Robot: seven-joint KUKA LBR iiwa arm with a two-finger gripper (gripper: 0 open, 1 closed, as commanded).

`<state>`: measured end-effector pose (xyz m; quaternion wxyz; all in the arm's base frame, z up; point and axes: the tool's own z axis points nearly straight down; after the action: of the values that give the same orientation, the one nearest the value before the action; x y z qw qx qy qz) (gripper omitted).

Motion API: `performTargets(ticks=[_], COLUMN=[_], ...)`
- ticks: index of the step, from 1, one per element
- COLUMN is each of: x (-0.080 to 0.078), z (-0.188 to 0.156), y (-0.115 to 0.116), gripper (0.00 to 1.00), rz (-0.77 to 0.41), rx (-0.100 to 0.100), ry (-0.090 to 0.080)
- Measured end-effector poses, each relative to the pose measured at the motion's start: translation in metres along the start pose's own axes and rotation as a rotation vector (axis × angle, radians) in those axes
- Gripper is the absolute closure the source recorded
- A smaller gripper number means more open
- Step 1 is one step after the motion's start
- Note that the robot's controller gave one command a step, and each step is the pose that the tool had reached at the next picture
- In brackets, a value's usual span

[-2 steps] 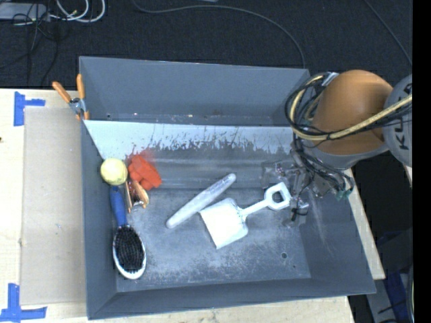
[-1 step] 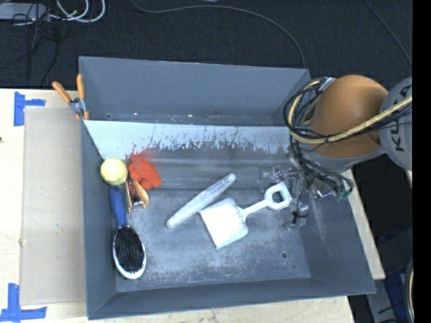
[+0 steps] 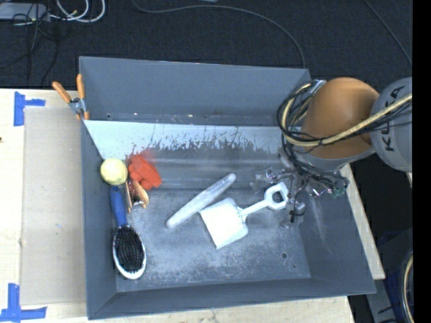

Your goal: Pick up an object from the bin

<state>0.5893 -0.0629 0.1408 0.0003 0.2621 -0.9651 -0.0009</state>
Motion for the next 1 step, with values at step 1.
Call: performTargets(ticks=[1], x=[-0.0070], z=[0.0755], y=[-0.0021], gripper=[0.00], rz=[-0.178], rx=[-0.007], ry=[0.006])
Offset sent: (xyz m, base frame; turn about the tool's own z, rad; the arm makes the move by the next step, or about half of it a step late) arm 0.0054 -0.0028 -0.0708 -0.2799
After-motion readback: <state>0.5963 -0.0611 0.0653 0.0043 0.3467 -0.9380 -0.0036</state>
